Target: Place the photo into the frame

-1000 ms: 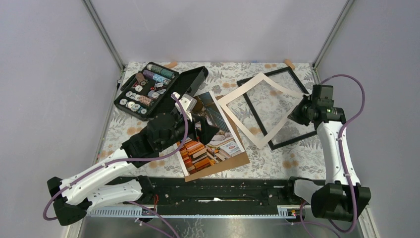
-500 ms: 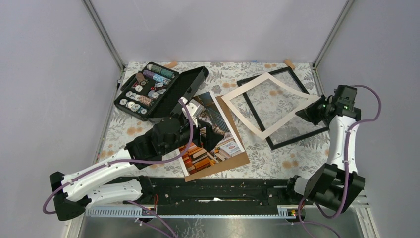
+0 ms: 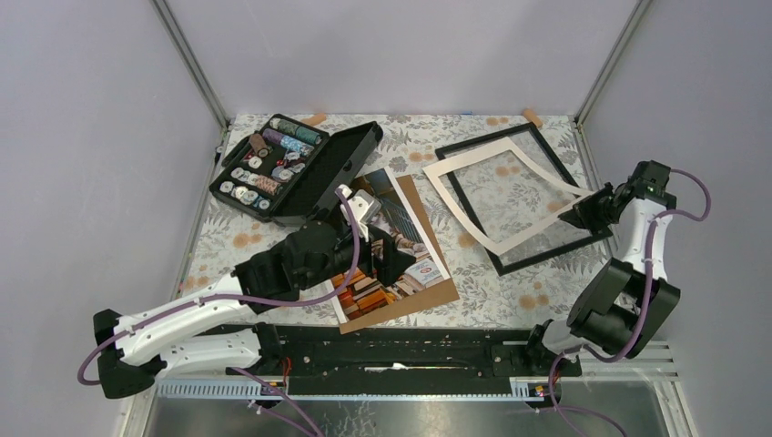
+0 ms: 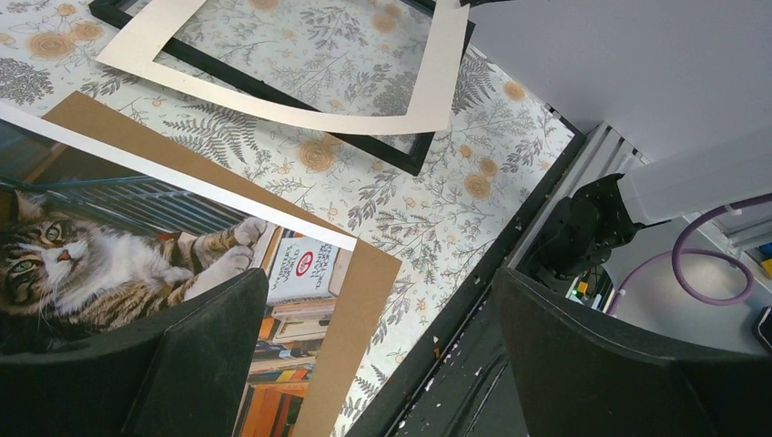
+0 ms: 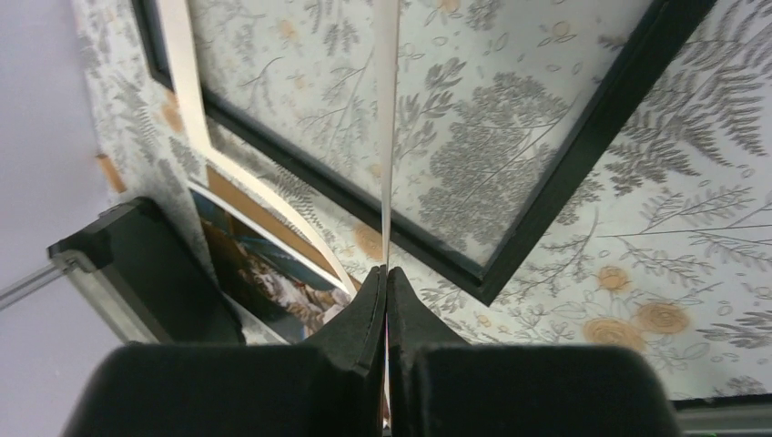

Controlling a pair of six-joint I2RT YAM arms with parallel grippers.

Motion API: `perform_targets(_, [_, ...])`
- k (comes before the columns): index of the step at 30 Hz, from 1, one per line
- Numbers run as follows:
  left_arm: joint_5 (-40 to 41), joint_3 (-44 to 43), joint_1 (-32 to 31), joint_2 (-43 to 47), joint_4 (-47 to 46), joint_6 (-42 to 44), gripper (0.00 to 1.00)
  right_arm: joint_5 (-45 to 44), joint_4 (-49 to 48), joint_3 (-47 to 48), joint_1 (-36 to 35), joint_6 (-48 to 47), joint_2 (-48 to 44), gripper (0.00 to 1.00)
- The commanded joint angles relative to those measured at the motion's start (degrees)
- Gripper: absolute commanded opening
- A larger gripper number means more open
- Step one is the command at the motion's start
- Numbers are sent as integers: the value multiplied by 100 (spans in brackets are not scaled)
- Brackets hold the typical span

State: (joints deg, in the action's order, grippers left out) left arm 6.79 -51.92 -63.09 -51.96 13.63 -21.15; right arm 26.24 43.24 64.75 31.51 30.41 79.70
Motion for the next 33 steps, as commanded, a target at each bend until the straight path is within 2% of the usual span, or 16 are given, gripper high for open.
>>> perform_targets(1, [229, -77, -84, -86, -150, 114, 99, -484, 75, 489, 82, -290, 220, 0])
perform_targets(4, [309, -91, -101, -129, -124, 150, 99, -501, 26, 533, 221, -293, 349, 0])
perform_targets(7, [320, -99, -124, -180, -114, 155, 99, 351, -325, 217, 589, -139, 422, 0])
perform_targets(9, [322, -99, -133, -197, -109, 155, 99, 567, -480, 49, 760, -58, 450, 0])
perform_targets(18, [346, -108, -142, -235, -89, 162, 99, 530, -702, 135, 804, -66, 793, 0])
perform_targets(25, [392, -121, -142, -274, -71, 181, 99, 881, -690, 184, 805, -590, 1072, 0])
perform_targets(33, [452, -125, -144, -329, -53, 190, 99, 944, -1439, -117, 793, -237, 969, 0])
